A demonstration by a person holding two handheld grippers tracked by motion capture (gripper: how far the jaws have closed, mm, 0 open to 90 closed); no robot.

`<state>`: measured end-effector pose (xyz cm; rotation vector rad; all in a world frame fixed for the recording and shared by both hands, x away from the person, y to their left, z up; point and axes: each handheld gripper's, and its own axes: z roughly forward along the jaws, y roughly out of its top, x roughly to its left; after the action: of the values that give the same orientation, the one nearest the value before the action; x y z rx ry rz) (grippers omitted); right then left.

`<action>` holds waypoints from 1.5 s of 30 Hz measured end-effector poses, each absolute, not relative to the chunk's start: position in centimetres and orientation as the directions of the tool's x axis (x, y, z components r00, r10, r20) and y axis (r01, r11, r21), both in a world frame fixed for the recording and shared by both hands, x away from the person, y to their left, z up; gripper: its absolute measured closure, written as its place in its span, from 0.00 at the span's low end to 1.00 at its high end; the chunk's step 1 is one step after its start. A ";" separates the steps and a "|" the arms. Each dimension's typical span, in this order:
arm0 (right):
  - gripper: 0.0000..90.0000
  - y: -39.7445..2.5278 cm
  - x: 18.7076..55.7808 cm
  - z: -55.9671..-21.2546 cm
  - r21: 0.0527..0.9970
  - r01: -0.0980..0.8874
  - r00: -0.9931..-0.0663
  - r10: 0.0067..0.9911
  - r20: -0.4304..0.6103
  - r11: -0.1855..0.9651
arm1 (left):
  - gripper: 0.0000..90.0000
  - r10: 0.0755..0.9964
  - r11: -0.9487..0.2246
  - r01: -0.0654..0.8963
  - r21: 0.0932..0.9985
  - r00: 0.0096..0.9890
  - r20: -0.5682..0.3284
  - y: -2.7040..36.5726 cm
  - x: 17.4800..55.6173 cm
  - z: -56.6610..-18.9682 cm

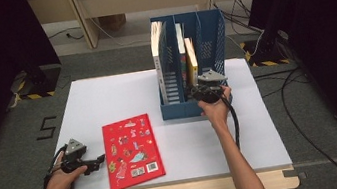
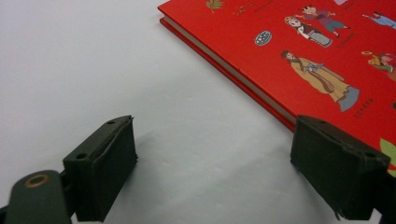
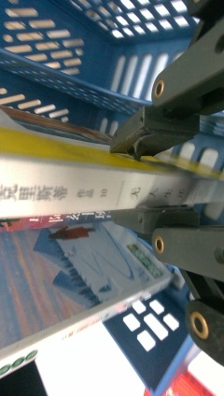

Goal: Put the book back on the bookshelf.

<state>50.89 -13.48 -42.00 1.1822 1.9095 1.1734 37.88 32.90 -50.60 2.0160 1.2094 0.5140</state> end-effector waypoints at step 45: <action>0.83 -14.1 55.2 -40.1 0.978 0.174 -0.269 0.950 0.157 -0.113 | 0.14 0.876 -0.304 0.590 0.748 0.482 -0.024 32.9 37.9 -50.6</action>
<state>55.18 -14.06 -40.15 1.2826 1.4732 1.4482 37.88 32.92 -50.60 2.0186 1.2077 0.5145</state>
